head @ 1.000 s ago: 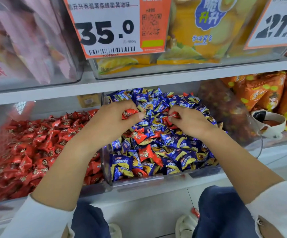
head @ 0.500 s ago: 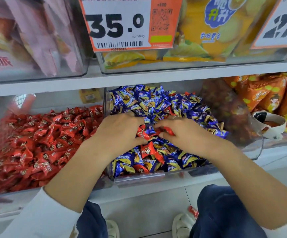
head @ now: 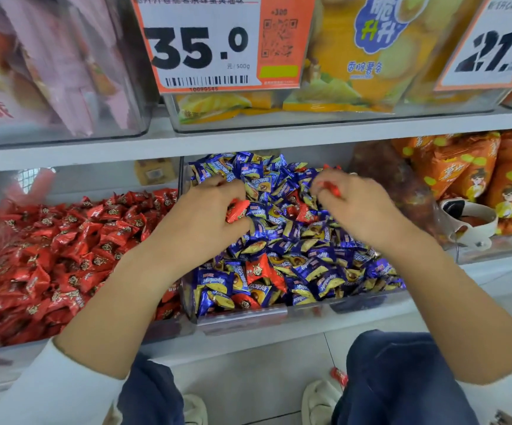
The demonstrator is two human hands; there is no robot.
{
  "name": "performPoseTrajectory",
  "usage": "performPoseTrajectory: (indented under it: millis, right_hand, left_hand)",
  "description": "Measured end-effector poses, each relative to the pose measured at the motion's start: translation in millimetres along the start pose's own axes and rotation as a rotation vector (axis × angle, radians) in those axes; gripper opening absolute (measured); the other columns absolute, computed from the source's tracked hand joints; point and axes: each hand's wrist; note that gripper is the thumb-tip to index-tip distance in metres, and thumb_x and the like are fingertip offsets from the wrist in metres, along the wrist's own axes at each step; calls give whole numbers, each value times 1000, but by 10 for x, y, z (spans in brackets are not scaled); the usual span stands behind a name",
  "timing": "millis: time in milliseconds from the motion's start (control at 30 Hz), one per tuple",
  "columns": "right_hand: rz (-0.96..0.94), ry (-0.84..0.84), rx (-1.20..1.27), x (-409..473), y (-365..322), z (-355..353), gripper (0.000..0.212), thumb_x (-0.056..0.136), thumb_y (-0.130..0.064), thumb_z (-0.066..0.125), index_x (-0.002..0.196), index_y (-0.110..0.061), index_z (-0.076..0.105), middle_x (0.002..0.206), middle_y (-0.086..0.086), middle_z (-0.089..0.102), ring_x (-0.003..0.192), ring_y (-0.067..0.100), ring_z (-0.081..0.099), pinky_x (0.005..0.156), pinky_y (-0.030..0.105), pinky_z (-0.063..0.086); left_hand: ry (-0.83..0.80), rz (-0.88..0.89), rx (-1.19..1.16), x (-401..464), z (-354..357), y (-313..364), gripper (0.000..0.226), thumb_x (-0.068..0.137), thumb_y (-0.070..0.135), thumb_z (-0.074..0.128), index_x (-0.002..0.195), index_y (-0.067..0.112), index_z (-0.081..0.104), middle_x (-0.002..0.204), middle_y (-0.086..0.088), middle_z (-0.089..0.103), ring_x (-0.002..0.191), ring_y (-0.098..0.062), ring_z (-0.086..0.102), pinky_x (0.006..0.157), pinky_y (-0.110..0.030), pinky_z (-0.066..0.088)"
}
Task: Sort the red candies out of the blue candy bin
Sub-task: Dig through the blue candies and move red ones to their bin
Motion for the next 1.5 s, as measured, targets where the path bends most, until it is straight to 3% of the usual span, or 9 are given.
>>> performPoseTrajectory:
  millis: [133,367,600,733,833,1000,1133,1367,1500]
  right_hand:
    - [133,-104,-94,64,213,60,34,98,-43,41,87,-15,57,62,3,52,67,29,52,61,32,35]
    - [7,-305,-182,139,204,291,37,96,-25,49,133,-31,49,124,3,60,108,27,58,84,32,45]
    - [41,-182,-226,184,165,333,18,96,-31,50,103,-16,55,97,7,56,86,27,58,68,30,39]
    - [18,-14,39,67,65,29,11,95,-24,50,98,-14,55,80,5,64,70,24,57,65,34,41]
    - [-56,-153,136,-187,-152,-131,2,89,-27,53,88,-26,54,76,-3,68,71,18,61,71,34,47]
    - [-225,-390,-111,-547,-507,1,29,80,-60,55,100,-39,59,76,-11,64,73,9,58,65,27,42]
    - [-358,-324,-363,-574,-570,231,44,90,-54,47,132,-41,42,109,-5,65,101,21,60,72,31,44]
    - [-205,-200,-185,-413,-539,217,14,88,-38,55,92,-35,68,92,-10,70,86,17,64,71,30,50]
    - [-206,-382,-158,-474,-589,178,26,88,-44,58,113,-45,63,96,-15,70,87,9,62,76,24,45]
  left_hand:
    - [-92,8,-47,-33,4,22,14,84,22,59,90,26,47,81,5,46,62,-8,44,57,-25,32]
    - [-208,15,-49,-80,-3,33,21,93,43,44,95,25,55,95,8,47,82,-8,50,74,-24,37]
    - [-511,58,157,-223,89,83,35,94,51,40,129,45,39,117,13,47,107,-10,50,91,-34,43]
    - [-411,141,262,-286,186,121,26,94,49,42,115,34,44,103,10,43,93,-14,51,77,-34,47]
    - [-311,156,256,-279,159,75,25,95,47,40,111,28,45,100,7,42,84,-13,48,73,-32,46]
    - [-33,206,163,-290,20,27,29,94,47,38,108,24,49,99,7,43,84,-20,55,69,-36,49]
    - [126,211,100,-370,-122,-90,36,89,53,32,102,25,51,100,4,50,82,-22,56,66,-42,51]
    - [278,91,-101,-700,-288,-390,28,88,50,42,99,27,53,94,6,52,86,-15,52,77,-36,44]
    - [297,-17,-91,-887,-346,-613,39,86,53,40,101,22,57,96,5,54,88,-15,52,77,-30,40]
Point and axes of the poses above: each hand's wrist, its own x-axis towards the middle knuckle, its own z-axis out of the palm, y = z × x
